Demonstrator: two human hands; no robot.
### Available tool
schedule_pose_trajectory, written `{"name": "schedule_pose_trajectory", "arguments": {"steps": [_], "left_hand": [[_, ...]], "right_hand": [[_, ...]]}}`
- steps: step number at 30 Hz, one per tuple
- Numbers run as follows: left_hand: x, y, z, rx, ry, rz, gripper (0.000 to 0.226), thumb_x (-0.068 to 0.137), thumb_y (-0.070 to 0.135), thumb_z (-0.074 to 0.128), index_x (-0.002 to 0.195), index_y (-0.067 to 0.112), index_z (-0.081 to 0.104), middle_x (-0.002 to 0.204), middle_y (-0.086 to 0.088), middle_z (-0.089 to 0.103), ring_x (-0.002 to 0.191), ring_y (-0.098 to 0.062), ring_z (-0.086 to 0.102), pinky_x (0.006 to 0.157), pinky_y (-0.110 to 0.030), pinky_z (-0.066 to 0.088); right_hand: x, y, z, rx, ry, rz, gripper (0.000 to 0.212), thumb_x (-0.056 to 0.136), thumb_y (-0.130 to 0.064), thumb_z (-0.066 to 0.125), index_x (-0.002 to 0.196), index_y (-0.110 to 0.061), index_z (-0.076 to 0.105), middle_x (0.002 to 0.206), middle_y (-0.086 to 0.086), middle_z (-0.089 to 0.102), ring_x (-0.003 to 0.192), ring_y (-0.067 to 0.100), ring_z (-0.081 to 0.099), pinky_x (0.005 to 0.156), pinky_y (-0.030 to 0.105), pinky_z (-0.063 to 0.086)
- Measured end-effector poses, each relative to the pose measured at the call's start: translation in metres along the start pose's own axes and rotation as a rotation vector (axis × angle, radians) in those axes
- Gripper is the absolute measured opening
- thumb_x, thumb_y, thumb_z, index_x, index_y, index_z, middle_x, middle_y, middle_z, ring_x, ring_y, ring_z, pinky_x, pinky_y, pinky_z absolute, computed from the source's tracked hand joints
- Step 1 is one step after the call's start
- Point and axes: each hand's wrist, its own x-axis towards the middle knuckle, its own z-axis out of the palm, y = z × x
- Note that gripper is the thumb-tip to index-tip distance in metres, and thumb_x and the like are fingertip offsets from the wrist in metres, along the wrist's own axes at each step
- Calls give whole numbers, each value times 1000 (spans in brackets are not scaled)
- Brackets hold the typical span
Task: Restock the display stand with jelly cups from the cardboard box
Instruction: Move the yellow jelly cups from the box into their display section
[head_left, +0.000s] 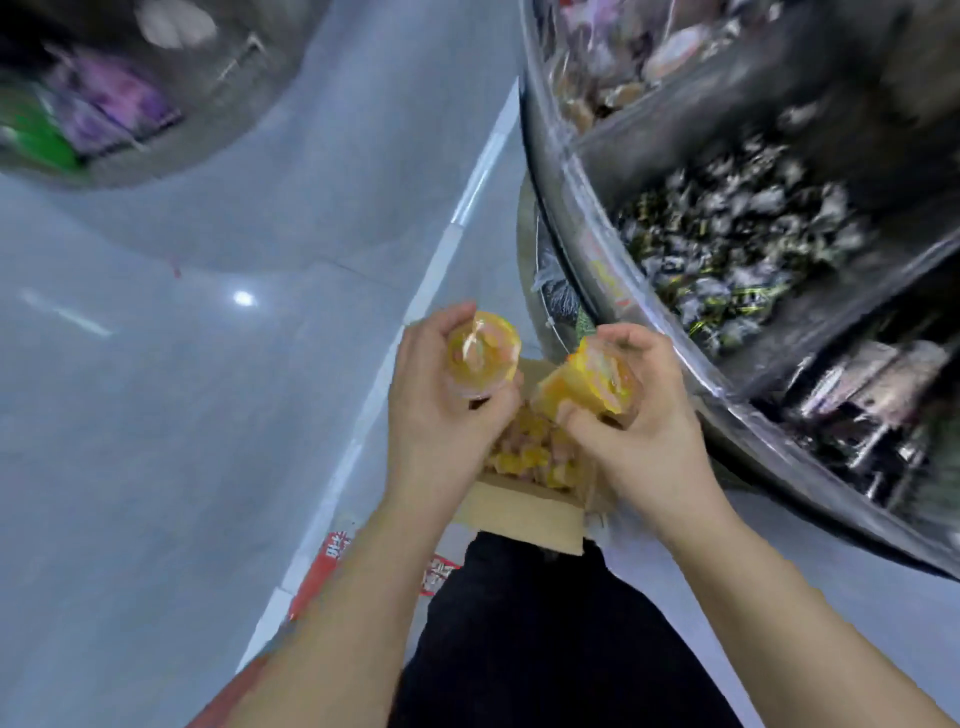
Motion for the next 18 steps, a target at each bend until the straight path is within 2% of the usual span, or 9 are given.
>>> {"name": "schedule_pose_trajectory", "arguments": {"steps": [2, 4, 6, 8, 10, 12, 15, 18], "left_hand": [[10, 48, -5, -4, -46, 147, 56, 67, 15, 71, 112, 38, 48, 107, 17, 53, 104, 7, 51, 89, -10, 39], [15, 90, -2, -60, -126, 244, 53, 71, 22, 68, 117, 39, 46, 108, 18, 52, 105, 2, 52, 92, -19, 43], [16, 126, 10, -133, -239, 300, 57, 73, 27, 64, 125, 36, 42, 112, 18, 51, 108, -7, 54, 94, -26, 45], [15, 154, 29, -195, -349, 373, 63, 74, 25, 62, 131, 29, 36, 112, 18, 51, 106, -3, 54, 90, -18, 44], [15, 179, 53, -242, -450, 459, 66, 75, 20, 63, 132, 25, 31, 106, 20, 51, 99, 2, 54, 84, -9, 41], [15, 202, 78, -264, -533, 503, 74, 72, 16, 73, 131, 31, 30, 98, 23, 52, 95, 1, 55, 81, -8, 42], [20, 233, 110, -294, -588, 474, 72, 63, 23, 82, 121, 36, 41, 93, 24, 60, 93, 5, 59, 79, -7, 43], [31, 265, 140, -205, -627, 539, 51, 65, 40, 78, 110, 34, 53, 95, 26, 62, 95, 6, 58, 81, -7, 41]], "right_hand": [[-11, -39, -19, 106, 46, -62, 51, 65, -4, 63, 103, -37, 51, 91, -19, 61, 72, 4, 61, 62, 20, 52], [-22, -68, -41, 180, 96, -103, 50, 65, -2, 60, 100, -39, 56, 89, -13, 63, 76, 9, 60, 65, 23, 52], [-34, -90, -64, 277, 137, -132, 49, 66, -3, 59, 95, -41, 62, 95, -8, 63, 85, 11, 60, 73, 28, 52], [-44, -107, -87, 368, 186, -159, 44, 66, -6, 62, 92, -40, 65, 96, -5, 62, 86, 12, 59, 76, 31, 50], [-53, -122, -110, 403, 279, -199, 38, 62, -16, 73, 91, -40, 66, 92, -5, 61, 83, 10, 58, 72, 26, 51], [-58, -135, -136, 363, 383, -248, 46, 55, -27, 80, 96, -41, 65, 98, -1, 61, 90, 14, 60, 74, 26, 52], [-62, -149, -179, 275, 530, -283, 56, 53, -34, 82, 103, -41, 58, 116, 10, 61, 110, 25, 59, 90, 39, 51], [-57, -162, -229, 96, 635, -323, 52, 54, -42, 80, 99, -38, 54, 108, -7, 67, 104, 12, 62, 88, 30, 51]]}}
